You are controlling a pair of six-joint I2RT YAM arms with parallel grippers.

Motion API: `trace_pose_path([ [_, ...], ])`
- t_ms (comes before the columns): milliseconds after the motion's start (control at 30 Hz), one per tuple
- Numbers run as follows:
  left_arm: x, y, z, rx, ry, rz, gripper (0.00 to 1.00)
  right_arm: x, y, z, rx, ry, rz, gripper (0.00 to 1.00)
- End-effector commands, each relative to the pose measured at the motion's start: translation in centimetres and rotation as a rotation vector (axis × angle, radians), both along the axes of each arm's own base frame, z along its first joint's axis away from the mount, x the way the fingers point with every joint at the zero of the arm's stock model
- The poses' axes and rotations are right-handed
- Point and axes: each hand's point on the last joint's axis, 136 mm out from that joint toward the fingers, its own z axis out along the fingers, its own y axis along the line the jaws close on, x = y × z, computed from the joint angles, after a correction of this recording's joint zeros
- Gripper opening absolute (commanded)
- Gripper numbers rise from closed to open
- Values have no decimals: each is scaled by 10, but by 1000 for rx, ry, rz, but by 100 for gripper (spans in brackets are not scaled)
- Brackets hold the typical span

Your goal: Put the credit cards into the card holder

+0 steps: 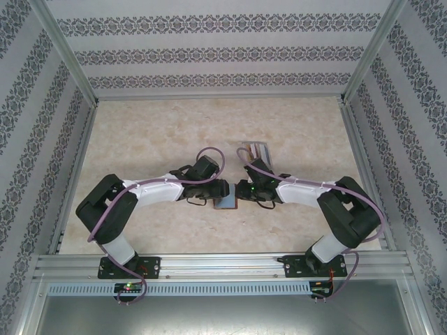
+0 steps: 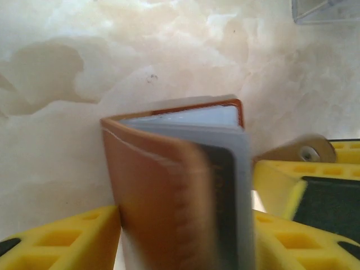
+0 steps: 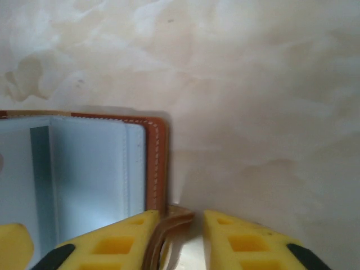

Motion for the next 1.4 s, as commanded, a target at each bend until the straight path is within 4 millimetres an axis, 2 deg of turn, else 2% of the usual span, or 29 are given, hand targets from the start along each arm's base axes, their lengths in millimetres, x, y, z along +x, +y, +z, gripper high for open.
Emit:
trace_pose_path([
  [0,-7,3,-11,45,39,3,57,6,-6,17,37,-49,-20,34],
  [100,-6,8,-12,96,45,-3,58,7,-12,25,66,-53,-28,38],
  [233,-2,4,-3,87,38,-10,57,12,-16,34,75,-80,-28,37],
  [367,-1,3,2,79,32,0,58,13,-14,32,87,-70,-23,24],
  [467,-2,6,4,90,36,13,58,11,-8,29,103,-39,-5,21],
  [500,-2,7,5,90,35,18,57,10,-6,30,115,-35,-3,22],
  [567,-2,8,8,85,32,21,57,8,-2,32,125,-45,2,32],
  [767,-5,12,7,98,35,23,49,6,10,42,126,-92,37,46],
  [967,-6,11,6,92,43,24,48,7,22,24,59,-77,62,48],
  [1067,-7,12,6,101,44,22,48,12,15,18,-7,-85,40,43],
  [1167,-8,15,7,107,43,23,49,14,6,20,-46,-107,13,29],
  [1367,-6,18,16,119,24,29,53,12,2,33,-31,-134,20,31],
])
